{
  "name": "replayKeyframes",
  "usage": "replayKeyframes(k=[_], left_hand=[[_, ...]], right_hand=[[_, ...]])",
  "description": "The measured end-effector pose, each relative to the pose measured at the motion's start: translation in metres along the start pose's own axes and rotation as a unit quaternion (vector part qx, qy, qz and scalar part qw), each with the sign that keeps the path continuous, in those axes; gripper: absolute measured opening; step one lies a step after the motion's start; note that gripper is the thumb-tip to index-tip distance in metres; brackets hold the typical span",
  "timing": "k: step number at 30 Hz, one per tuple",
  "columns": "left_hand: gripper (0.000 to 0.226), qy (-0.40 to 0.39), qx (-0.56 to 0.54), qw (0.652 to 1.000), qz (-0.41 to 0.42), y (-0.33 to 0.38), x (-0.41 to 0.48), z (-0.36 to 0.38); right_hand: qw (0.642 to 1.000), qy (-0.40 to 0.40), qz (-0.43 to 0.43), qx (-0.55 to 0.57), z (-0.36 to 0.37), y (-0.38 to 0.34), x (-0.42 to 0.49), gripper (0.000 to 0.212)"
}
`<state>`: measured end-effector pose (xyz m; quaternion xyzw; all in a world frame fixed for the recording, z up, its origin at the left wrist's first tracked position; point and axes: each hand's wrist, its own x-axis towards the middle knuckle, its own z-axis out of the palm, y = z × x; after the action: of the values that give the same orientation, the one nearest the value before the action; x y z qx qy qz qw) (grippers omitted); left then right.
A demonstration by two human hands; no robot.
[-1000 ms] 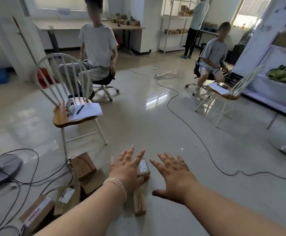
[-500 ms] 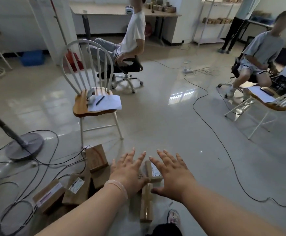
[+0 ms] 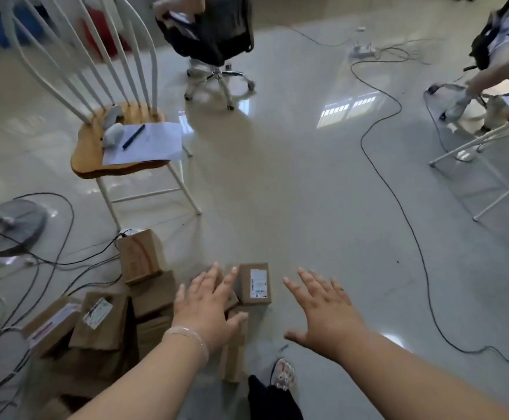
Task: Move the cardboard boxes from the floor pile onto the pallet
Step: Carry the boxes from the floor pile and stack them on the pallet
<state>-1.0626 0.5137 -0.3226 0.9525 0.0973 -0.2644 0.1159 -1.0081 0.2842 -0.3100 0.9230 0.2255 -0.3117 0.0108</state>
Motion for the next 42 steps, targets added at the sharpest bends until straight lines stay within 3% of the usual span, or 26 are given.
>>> replayKeyframes(k=[9, 12, 15, 25, 30, 34, 37, 42], left_hand=[[0.084, -0.052, -0.011, 0.999, 0.01, -0.024, 0.157, 0.125], [0.087, -0.096, -0.006, 0.994, 0.058, -0.03, 0.224, 0.197], [0.089, -0.092, 0.016, 0.991, 0.097, -0.039, 0.293, 0.274], [0.097, -0.118, 0.098, 0.987, 0.053, -0.07, 0.438, 0.447], [0.112, -0.139, 0.115, 0.983, 0.034, -0.066, 0.473, 0.467], [0.113, -0.155, 0.037, 0.986, 0.05, -0.065, 0.472, 0.461], [0.111, -0.147, -0.061, 0.986, 0.05, -0.061, 0.461, 0.432], [0.107, -0.103, -0.131, 0.981, 0.102, -0.03, 0.431, 0.347]], right_hand=[[0.995, -0.051, 0.055, 0.063, 0.12, 0.052, 0.157, 0.09], [0.991, -0.066, 0.065, 0.093, 0.183, 0.064, 0.221, 0.09], [0.988, -0.092, 0.055, 0.11, 0.247, 0.076, 0.29, 0.089], [0.974, -0.097, 0.082, 0.187, 0.423, 0.098, 0.461, 0.093], [0.95, -0.082, 0.073, 0.294, 0.461, 0.104, 0.486, 0.103], [0.935, -0.052, 0.068, 0.344, 0.462, 0.102, 0.482, 0.105], [0.927, -0.016, 0.066, 0.37, 0.435, 0.102, 0.468, 0.106], [0.903, 0.062, 0.082, 0.417, 0.352, 0.114, 0.415, 0.105]])
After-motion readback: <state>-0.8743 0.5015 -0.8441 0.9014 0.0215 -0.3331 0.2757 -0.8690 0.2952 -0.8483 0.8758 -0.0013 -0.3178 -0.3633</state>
